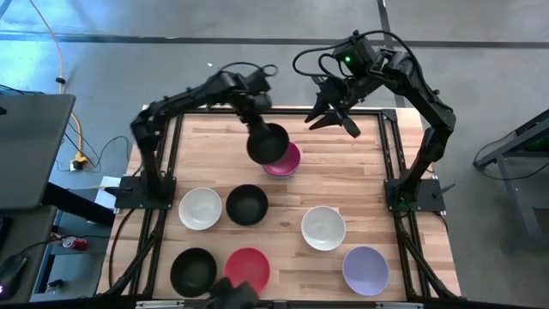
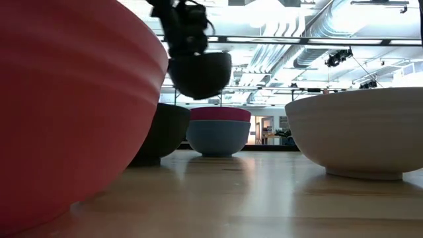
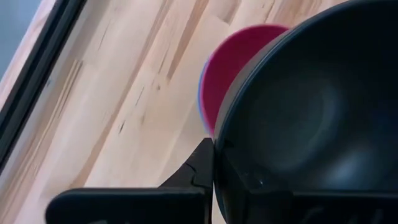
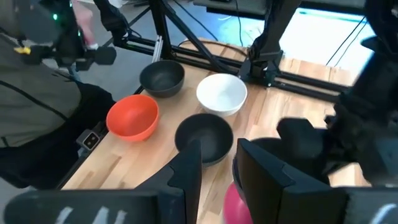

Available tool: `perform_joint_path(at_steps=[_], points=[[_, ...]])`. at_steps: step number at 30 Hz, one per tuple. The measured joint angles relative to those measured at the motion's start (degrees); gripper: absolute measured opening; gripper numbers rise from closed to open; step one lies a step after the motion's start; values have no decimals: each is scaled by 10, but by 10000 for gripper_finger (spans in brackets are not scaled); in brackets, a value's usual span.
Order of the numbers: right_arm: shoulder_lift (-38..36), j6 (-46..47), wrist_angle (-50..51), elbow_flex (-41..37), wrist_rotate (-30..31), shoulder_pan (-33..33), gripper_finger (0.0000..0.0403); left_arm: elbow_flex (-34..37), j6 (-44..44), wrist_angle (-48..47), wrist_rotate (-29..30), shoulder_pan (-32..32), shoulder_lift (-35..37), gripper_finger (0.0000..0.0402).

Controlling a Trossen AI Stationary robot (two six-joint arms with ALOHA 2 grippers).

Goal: Nest bowls inside each other
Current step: Stack the top black bowl on top of the pink bowl

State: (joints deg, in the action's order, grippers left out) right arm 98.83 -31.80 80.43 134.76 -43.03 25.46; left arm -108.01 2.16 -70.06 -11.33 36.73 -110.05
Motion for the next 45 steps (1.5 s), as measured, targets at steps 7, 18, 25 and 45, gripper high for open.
perform_joint_path(at_steps=[7, 18, 25, 45], points=[[0, -4, 31, 0, 0, 0, 92, -131, 10, -61, 0, -15, -115, 0], [0, -38, 43, 0, -4, 0, 92, -171, 20, -73, -1, -26, -189, 0], [0, -42, 43, 0, -6, 0, 92, -171, 26, -72, -1, -30, -207, 0], [0, -41, 42, 0, -6, 0, 92, -171, 19, -92, 26, -42, -208, 22]])
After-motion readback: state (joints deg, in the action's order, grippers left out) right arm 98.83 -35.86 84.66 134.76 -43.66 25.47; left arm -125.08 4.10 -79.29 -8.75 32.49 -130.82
